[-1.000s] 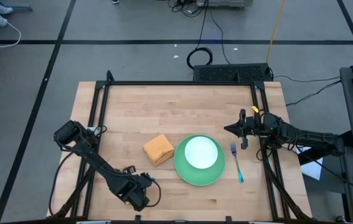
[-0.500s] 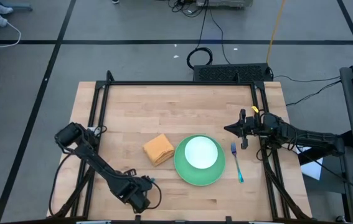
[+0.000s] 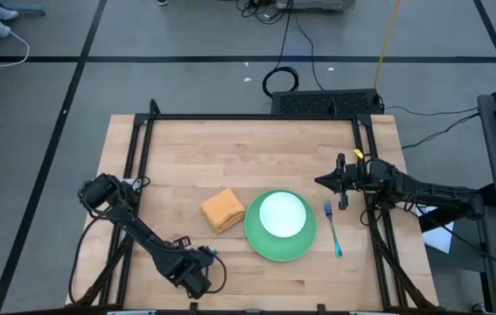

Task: Set table place
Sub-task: Put the purple spoon into the white bowl

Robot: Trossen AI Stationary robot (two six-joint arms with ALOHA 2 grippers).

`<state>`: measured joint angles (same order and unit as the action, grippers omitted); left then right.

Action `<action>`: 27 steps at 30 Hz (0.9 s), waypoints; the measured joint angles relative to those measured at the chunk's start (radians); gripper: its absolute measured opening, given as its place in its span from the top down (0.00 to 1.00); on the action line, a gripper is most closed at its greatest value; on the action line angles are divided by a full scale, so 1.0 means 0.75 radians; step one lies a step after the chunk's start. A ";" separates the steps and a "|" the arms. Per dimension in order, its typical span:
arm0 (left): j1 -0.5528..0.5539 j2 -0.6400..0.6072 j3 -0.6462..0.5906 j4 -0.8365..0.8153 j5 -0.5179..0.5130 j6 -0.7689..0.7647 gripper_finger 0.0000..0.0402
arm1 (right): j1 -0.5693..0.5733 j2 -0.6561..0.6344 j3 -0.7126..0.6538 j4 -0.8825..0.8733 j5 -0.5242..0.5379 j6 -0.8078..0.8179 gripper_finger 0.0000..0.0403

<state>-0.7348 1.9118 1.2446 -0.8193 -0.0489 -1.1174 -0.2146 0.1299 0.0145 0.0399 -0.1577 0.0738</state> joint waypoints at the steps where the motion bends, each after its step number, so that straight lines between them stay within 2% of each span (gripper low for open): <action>1: 0.002 0.000 -0.003 0.003 -0.001 -0.006 0.60 | 0.000 0.000 0.000 0.000 0.000 0.000 1.00; 27: 0.002 0.000 -0.043 0.014 -0.003 -0.025 0.60 | 0.000 0.000 0.000 0.000 0.000 0.001 1.00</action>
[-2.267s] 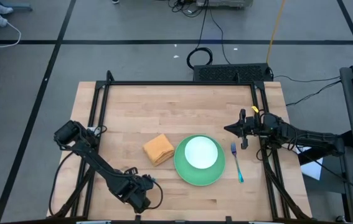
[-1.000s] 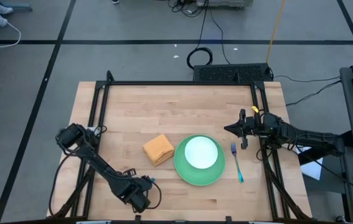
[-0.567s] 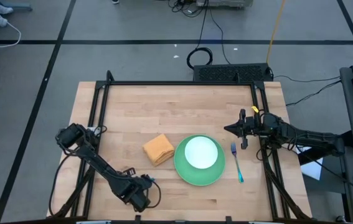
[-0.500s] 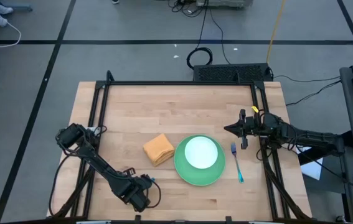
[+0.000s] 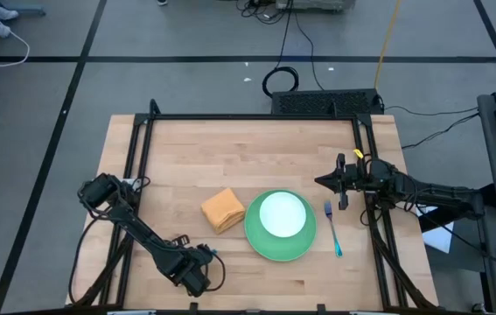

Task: Set table place
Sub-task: Put the purple spoon into the white bowl

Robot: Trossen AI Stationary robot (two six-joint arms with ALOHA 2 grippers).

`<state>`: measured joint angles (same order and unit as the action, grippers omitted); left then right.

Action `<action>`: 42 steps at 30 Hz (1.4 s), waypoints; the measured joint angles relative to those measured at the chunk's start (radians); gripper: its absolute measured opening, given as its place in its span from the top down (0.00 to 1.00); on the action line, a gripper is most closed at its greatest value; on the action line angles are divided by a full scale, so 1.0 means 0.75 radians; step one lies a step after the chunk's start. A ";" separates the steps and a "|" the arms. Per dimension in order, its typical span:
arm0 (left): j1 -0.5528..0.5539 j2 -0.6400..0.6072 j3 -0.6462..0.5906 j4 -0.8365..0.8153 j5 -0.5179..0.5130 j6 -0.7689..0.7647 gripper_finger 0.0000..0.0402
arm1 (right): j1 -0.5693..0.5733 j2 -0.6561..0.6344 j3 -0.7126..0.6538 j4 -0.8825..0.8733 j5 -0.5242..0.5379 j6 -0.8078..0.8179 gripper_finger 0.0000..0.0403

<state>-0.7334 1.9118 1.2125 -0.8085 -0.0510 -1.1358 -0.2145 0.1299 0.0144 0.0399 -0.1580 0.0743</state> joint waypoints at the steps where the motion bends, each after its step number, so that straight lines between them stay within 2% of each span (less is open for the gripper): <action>1: 0.000 0.000 0.000 0.000 -0.001 0.000 0.60 | 0.000 0.000 0.000 0.000 0.000 0.000 1.00; 4: 0.000 0.000 0.000 0.002 -0.008 0.015 0.61 | 0.000 0.000 0.000 0.000 0.000 0.000 1.00; 7: -0.001 0.000 0.000 0.004 -0.016 0.041 0.66 | 0.000 0.000 0.000 0.000 0.000 0.000 1.00; 14: -0.001 0.000 -0.001 0.003 -0.042 0.091 0.95 | 0.000 0.000 0.000 0.000 0.000 0.000 1.00; 15: 0.000 -0.001 -0.001 0.003 -0.042 0.094 0.97 | 0.000 0.000 0.000 0.000 0.000 0.000 1.00; 33: 0.000 0.000 0.026 -0.034 -0.036 0.177 0.99 | 0.000 0.000 0.000 0.000 0.000 0.000 1.00; 42: 0.003 0.000 0.148 -0.264 -0.051 0.178 1.00 | 0.000 0.000 0.000 0.000 0.000 0.000 1.00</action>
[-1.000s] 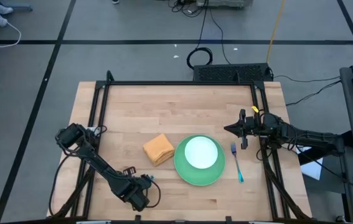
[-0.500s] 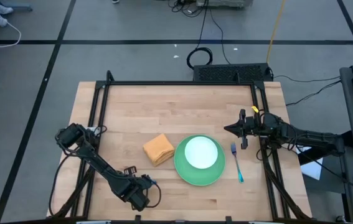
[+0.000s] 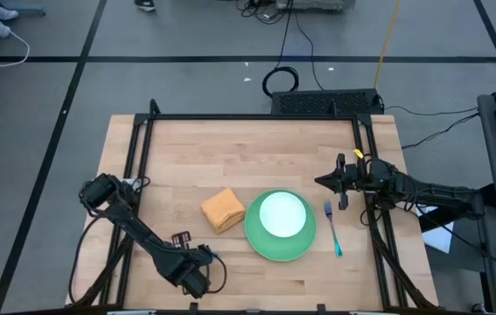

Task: Set table place
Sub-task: Put the purple spoon into the white bowl

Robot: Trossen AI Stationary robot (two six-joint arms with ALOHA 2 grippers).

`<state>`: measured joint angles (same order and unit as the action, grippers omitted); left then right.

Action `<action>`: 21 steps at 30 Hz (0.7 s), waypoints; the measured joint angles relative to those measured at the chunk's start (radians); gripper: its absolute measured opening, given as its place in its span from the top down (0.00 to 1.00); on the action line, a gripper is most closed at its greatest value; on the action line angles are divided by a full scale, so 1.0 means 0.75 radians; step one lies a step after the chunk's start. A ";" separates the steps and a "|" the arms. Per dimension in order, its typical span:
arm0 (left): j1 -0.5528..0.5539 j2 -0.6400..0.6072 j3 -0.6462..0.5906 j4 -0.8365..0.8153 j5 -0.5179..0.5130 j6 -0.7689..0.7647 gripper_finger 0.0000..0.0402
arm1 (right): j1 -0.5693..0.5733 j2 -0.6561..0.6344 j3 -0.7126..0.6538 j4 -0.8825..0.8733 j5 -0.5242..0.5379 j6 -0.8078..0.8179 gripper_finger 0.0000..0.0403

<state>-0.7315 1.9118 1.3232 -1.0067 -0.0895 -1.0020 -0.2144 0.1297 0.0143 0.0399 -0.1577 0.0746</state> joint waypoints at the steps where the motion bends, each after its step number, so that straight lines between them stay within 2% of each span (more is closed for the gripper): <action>1: 0.000 0.000 0.017 -0.009 -0.009 0.008 1.00 | 0.000 0.000 0.000 0.000 0.000 0.000 1.00; 21: 0.006 -0.017 0.058 0.009 -0.049 0.098 1.00 | 0.000 0.000 0.000 0.000 0.000 0.010 1.00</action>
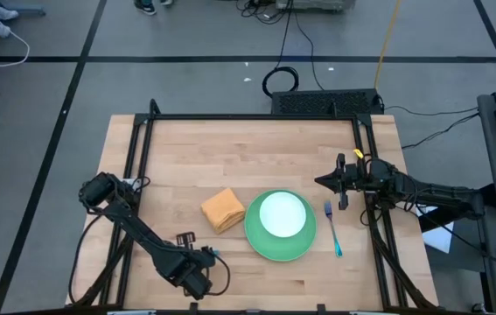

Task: Set table place
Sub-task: Put the purple spoon into the white bowl

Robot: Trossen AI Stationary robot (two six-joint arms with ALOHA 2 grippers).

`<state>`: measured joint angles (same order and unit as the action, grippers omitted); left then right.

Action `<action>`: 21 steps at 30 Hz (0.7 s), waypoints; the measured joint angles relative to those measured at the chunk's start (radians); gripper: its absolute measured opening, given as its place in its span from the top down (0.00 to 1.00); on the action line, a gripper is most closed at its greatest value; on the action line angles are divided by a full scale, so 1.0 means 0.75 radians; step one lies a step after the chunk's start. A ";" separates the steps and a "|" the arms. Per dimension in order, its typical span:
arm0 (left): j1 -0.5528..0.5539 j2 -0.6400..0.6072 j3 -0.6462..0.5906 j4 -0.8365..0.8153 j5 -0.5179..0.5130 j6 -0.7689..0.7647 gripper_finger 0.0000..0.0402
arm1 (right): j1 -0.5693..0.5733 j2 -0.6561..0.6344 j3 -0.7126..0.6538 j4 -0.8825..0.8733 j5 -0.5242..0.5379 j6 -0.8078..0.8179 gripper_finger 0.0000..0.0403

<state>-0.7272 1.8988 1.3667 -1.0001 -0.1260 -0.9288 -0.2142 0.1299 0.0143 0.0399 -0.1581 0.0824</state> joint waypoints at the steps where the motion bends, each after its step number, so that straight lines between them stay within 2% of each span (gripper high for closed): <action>1: 0.000 0.000 0.000 0.006 0.011 0.009 1.00 | -0.001 0.000 0.000 0.000 0.000 0.002 1.00; 21: -0.001 0.002 0.000 0.004 0.049 0.078 0.99 | 0.000 0.007 0.000 0.000 0.000 0.000 1.00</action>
<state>-0.7277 1.8999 1.3669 -0.9969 -0.0889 -0.8703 -0.2144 0.1349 0.0143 0.0399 -0.1581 0.0824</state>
